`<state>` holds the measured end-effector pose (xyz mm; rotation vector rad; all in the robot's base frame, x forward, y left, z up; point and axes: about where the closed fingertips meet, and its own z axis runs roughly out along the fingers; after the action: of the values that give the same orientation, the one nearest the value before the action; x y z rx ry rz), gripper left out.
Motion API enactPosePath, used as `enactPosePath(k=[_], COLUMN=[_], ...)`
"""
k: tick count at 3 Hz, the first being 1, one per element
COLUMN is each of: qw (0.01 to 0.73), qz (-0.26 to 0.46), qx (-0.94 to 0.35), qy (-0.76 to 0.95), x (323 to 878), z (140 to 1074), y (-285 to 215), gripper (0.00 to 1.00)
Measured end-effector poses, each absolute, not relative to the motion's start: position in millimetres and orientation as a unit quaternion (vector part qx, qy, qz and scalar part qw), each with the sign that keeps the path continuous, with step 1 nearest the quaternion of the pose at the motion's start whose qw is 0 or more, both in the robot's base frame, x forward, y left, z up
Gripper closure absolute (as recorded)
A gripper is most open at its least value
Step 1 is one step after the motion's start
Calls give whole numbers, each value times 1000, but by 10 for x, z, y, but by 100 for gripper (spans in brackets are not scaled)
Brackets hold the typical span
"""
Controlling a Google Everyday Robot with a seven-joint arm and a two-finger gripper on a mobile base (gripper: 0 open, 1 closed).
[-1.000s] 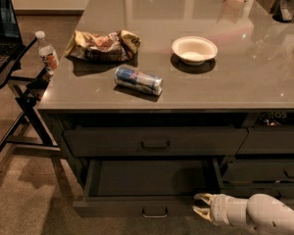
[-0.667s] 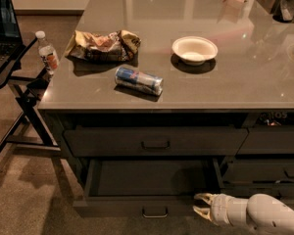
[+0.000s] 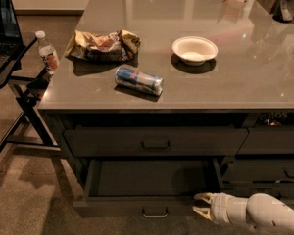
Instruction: Open middle drawer
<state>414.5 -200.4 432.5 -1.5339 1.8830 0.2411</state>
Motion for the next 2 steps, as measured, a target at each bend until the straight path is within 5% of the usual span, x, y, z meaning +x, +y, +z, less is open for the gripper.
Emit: enactPosePath(k=[1,2], qw=[343,351], qz=[93,101], qx=[-590,-591], qy=[725,719], x=[4145,4117], z=[4325,4309], y=[-2004,-1936], gripper=[11,0])
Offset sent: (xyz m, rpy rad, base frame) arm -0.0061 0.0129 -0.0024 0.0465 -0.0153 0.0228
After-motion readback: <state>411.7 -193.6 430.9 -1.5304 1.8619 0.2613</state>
